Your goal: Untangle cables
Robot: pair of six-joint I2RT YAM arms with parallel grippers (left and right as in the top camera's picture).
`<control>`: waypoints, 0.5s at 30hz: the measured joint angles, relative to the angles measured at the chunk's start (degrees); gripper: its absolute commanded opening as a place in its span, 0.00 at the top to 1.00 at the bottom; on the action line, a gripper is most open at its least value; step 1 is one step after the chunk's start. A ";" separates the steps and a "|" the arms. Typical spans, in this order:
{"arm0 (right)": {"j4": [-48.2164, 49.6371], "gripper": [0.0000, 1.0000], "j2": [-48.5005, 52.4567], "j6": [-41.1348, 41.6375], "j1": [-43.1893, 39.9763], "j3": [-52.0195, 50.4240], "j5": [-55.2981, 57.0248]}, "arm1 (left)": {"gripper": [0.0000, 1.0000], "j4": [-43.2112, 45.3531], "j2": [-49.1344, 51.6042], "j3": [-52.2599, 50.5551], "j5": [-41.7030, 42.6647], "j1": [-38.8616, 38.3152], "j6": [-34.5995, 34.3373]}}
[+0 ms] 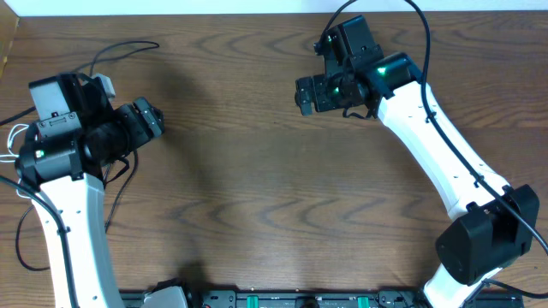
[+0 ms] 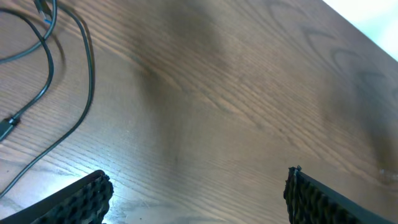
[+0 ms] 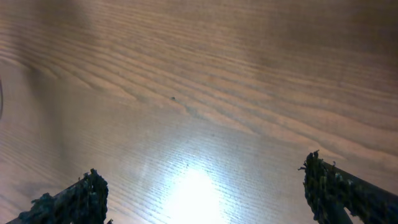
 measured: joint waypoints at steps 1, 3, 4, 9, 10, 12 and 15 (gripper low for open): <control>-0.37 0.01 -0.07 0.00 0.00 0.00 0.00 | 0.10 0.15 -0.44 -0.04 0.00 0.00 0.00; -1.11 0.01 -0.50 -0.02 0.00 -0.04 0.00 | 0.10 0.39 -2.01 -0.17 0.00 0.00 0.00; -1.53 0.01 -0.87 -0.02 -0.02 -0.09 0.02 | 0.10 0.76 -3.54 -0.35 0.00 0.00 -0.02; -4.26 0.01 -6.19 -0.50 -0.66 -0.35 0.00 | 0.09 2.84 -13.86 -0.68 0.00 0.00 0.00; -4.96 0.01 -7.67 -0.74 -0.87 -0.37 0.00 | 0.09 2.84 -16.20 -0.68 0.00 0.00 0.00; -6.71 0.01 -11.10 -1.25 -1.64 -0.37 0.02 | 0.09 2.73 -19.85 -0.68 0.00 0.00 0.00; -10.47 0.01 -17.18 -1.79 -2.93 -0.35 0.79 | 0.09 2.36 -23.30 -0.68 0.00 0.00 0.00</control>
